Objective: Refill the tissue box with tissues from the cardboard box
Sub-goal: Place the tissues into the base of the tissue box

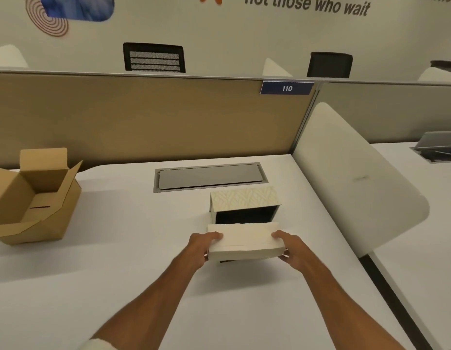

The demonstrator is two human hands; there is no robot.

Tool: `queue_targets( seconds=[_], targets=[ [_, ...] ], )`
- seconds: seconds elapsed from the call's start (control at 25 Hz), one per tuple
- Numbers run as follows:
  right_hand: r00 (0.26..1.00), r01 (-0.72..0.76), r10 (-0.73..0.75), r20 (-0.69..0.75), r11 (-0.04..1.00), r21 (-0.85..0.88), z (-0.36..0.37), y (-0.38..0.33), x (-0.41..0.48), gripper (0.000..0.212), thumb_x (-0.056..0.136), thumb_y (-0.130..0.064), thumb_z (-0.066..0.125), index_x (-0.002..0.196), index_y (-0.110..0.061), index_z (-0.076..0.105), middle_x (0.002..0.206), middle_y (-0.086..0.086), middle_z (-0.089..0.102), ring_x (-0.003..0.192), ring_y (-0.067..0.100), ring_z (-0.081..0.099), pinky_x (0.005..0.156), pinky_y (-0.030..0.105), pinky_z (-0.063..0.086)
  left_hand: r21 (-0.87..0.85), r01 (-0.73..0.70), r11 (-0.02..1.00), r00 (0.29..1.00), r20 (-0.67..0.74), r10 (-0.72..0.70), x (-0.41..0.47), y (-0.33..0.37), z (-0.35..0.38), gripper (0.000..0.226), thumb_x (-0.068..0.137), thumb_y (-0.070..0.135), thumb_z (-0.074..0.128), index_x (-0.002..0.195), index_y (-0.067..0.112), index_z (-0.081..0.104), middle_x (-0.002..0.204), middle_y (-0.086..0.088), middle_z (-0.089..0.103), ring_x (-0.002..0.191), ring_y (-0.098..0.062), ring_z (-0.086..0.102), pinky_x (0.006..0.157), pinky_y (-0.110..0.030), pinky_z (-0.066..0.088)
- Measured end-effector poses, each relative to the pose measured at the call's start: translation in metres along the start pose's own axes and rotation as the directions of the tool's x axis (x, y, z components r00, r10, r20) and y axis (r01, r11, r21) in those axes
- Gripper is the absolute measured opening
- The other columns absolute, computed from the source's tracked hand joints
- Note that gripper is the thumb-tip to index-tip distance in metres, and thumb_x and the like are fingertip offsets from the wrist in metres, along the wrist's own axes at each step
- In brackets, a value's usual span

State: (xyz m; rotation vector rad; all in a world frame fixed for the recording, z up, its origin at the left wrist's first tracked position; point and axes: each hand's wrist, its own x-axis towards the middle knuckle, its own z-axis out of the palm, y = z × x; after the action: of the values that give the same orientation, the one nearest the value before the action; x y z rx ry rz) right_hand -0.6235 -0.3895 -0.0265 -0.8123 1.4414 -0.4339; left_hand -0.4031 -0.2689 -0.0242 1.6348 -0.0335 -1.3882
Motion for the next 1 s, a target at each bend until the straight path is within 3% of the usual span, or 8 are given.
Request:
queue_targets(
  seconds=[0.16, 0.32, 0.52, 0.72, 1.0],
  targets=[
    [1.0, -0.02, 0.02, 0.013, 0.998, -0.059, -0.011, -0.013, 0.032, 0.036, 0.082, -0.017, 0.069, 0.11, -0.006, 0.05, 0.097, 0.01, 0.054, 0.098, 0.028, 0.052, 0.087, 0.038, 0.049, -0.017, 0.023, 1.0, 0.999, -0.033, -0.023, 0.019, 0.001, 0.023, 0.064, 0.075, 0.014, 0.078, 0.129, 0.002, 0.046, 0.123, -0.02, 0.058, 0.107, -0.032, 0.059, 0.073, -0.039, 0.051],
    [0.999, -0.036, 0.038, 0.016, 0.991, -0.126, -0.017, -0.019, 0.061, 0.038, 0.083, -0.019, 0.069, 0.111, -0.007, 0.047, 0.109, 0.012, 0.052, 0.105, 0.029, 0.05, 0.097, 0.041, 0.047, -0.006, 0.06, 0.998, 0.996, -0.07, -0.06, 0.037, -0.003, 0.033, 0.063, 0.076, 0.012, 0.077, 0.129, 0.0, 0.046, 0.126, -0.021, 0.057, 0.112, -0.036, 0.059, 0.081, -0.042, 0.055],
    [0.997, -0.067, 0.074, 0.037, 0.981, -0.181, -0.018, -0.015, 0.085, 0.042, 0.081, -0.02, 0.071, 0.114, -0.008, 0.048, 0.118, 0.012, 0.051, 0.11, 0.029, 0.05, 0.102, 0.041, 0.046, 0.0, 0.091, 0.996, 0.991, -0.104, -0.09, 0.052, -0.011, 0.037, 0.057, 0.077, 0.009, 0.076, 0.126, -0.004, 0.05, 0.123, -0.021, 0.06, 0.103, -0.033, 0.061, 0.08, -0.042, 0.055],
    [0.994, -0.081, 0.092, 0.051, 0.98, -0.184, -0.014, -0.012, 0.094, 0.04, 0.083, -0.02, 0.07, 0.112, -0.01, 0.045, 0.112, 0.01, 0.049, 0.105, 0.028, 0.048, 0.09, 0.036, 0.046, 0.015, 0.074, 0.997, 0.983, -0.169, -0.07, 0.063, -0.016, 0.039, 0.055, 0.078, 0.013, 0.076, 0.125, -0.003, 0.052, 0.124, -0.02, 0.06, 0.112, -0.035, 0.059, 0.098, -0.045, 0.051],
    [0.993, -0.088, 0.102, 0.06, 0.975, -0.205, -0.015, -0.01, 0.1, 0.039, 0.085, -0.021, 0.069, 0.112, -0.011, 0.043, 0.115, 0.012, 0.049, 0.107, 0.029, 0.048, 0.093, 0.037, 0.046, 0.045, 0.075, 0.996, 0.974, -0.219, -0.063, 0.07, -0.019, 0.043, 0.058, 0.079, 0.017, 0.076, 0.128, 0.0, 0.049, 0.127, -0.019, 0.057, 0.115, -0.034, 0.056, 0.099, -0.043, 0.05]
  ],
)
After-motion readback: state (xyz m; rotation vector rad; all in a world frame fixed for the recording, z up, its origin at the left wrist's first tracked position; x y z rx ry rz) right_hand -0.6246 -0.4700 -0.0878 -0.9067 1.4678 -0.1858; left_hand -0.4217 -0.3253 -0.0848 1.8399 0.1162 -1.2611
